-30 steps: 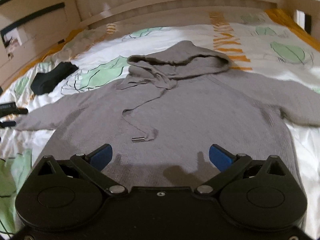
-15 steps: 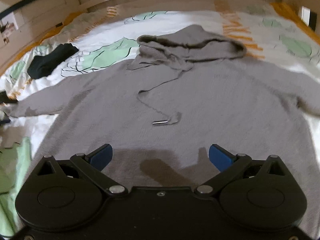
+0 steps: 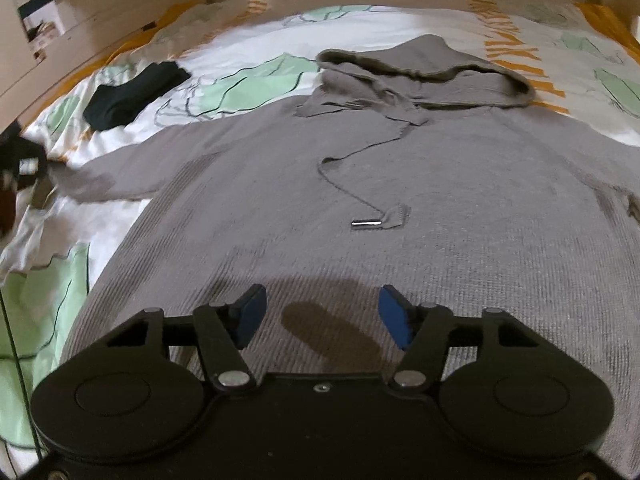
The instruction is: Fold large clothes
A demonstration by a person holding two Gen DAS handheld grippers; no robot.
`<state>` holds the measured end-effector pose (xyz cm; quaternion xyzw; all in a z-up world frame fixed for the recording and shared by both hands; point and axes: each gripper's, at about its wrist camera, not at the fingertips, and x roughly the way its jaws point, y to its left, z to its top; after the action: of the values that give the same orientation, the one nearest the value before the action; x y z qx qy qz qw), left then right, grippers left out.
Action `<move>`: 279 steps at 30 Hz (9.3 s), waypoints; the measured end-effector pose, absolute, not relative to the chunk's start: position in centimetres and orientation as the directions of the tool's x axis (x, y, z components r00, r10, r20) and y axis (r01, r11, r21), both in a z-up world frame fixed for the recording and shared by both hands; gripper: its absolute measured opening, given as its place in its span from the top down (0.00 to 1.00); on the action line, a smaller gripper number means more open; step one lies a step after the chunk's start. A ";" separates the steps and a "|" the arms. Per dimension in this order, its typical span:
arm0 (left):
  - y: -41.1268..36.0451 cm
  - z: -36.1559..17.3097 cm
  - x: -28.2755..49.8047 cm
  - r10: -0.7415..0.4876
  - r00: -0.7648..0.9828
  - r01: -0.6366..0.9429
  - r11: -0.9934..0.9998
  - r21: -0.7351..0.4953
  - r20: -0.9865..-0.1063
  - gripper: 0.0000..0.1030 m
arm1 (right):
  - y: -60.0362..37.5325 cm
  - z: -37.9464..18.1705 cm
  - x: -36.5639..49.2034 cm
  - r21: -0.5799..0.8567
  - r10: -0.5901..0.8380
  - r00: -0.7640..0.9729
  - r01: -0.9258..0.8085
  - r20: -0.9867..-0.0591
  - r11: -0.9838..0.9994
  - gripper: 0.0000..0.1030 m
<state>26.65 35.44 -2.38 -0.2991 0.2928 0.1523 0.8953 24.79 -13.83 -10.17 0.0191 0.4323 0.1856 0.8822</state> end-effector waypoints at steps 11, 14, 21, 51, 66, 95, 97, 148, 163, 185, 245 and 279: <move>17.5 9.2 30.6 -0.148 0.892 -0.045 0.911 -0.410 -0.427 0.95 | -19.2 -9.3 23.2 0.239 0.325 0.625 -0.221 -0.710 0.946 0.37; 11.9 9.2 32.1 -0.228 0.878 0.038 0.910 -0.414 -0.421 0.95 | -21.1 -9.4 22.8 0.243 0.298 0.659 -0.177 -0.690 0.954 0.37; -0.6 3.6 34.8 -0.350 0.795 0.157 0.907 -0.390 -0.496 0.95 | -25.3 -10.5 22.6 0.298 0.255 0.702 -0.064 -0.665 0.953 0.36; -2.8 -8.5 22.8 -0.430 0.631 0.498 0.863 -0.088 -0.645 0.25 | -23.5 -13.2 22.4 0.122 0.156 0.731 -0.101 -0.664 0.987 0.10; 11.6 -13.2 27.9 -0.110 0.714 -0.045 0.978 -0.202 -0.691 0.23 | -21.6 -11.8 23.1 0.012 0.090 0.717 -0.113 -0.691 0.994 0.09; 11.5 -14.8 29.3 -0.030 0.760 -0.064 0.991 -0.120 -0.649 0.11 | -28.4 -9.8 33.0 0.273 0.136 0.722 0.076 -0.678 0.959 0.74; 11.5 -14.8 29.3 -0.030 0.760 -0.063 0.991 -0.119 -0.649 0.11 | -29.3 -10.9 32.5 0.254 0.124 0.691 0.088 -0.712 0.963 0.72; 9.8 -9.1 33.3 0.018 0.713 -0.158 0.978 -0.135 -0.701 0.05 | -32.9 -12.6 30.9 0.292 0.078 0.762 0.149 -0.643 0.945 0.68; -6.2 -9.5 32.3 -0.225 0.675 0.126 0.973 -0.191 -0.702 0.04 | -44.8 -8.5 25.6 0.389 0.029 0.743 0.316 -0.668 0.865 0.34; -15.2 -14.7 33.1 -0.183 0.685 0.265 0.964 0.007 -0.705 0.00 | -65.7 -12.0 22.8 0.394 -0.235 0.706 0.603 -0.668 0.693 0.28; 11.1 -9.1 30.1 -0.256 0.689 0.011 0.939 -0.343 -0.678 0.10 | -14.4 -9.5 37.7 0.310 0.482 0.610 -0.371 -0.629 0.875 0.43; 4.1 -11.7 30.6 -0.204 0.693 -0.020 0.953 -0.301 -0.691 0.10 | -29.0 -13.7 29.1 0.384 0.380 0.741 -0.178 -0.554 0.906 0.35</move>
<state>30.63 4.07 -11.70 -0.1439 0.3883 -0.0507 0.9088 29.07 -29.03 -13.71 0.1547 0.3267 0.1514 0.9200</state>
